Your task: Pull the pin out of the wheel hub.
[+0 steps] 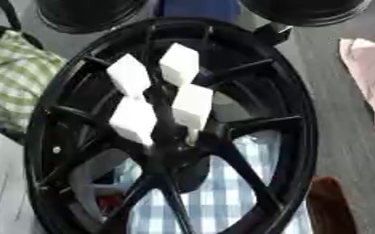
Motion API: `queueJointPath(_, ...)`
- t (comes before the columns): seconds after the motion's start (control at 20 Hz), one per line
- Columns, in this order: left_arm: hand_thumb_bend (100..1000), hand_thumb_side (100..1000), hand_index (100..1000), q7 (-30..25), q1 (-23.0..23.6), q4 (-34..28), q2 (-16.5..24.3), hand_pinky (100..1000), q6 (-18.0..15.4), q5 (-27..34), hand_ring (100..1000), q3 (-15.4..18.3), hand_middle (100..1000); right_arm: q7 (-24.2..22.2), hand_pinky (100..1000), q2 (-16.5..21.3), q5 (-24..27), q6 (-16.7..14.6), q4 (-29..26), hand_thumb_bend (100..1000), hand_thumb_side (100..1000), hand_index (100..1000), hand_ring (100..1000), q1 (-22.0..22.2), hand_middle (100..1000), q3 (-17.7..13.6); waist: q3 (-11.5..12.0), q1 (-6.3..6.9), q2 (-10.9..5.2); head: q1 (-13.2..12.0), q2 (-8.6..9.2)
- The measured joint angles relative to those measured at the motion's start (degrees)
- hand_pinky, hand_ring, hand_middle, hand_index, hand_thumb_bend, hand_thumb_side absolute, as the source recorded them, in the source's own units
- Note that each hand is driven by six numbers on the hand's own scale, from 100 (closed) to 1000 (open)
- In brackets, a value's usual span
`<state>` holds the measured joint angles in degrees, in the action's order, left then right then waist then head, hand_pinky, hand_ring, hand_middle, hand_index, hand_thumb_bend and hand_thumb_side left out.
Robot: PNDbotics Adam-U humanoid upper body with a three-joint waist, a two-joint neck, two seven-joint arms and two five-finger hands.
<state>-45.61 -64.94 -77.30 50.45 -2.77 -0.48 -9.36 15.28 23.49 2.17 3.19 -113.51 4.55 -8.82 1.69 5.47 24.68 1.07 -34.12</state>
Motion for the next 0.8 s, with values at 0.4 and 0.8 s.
queueJointPath(0.4,404,503,786,-0.8,1.3,-2.6,0.6,829,-0.1,1.0,680,-1.3,690,0.0,797,0.0,0.0,0.0,0.0,100,665,613,568,0.0,682,0.0,0.0,0.00,0.00,0.0,0.00)
queueJointPath(0.8,419,480,799,3.4,5.9,-11.0,4.0,806,2.7,3.7,657,-3.5,731,0.0,797,0.0,0.0,0.1,0.0,100,668,612,568,0.0,682,0.0,-0.2,0.05,0.00,0.0,0.03)
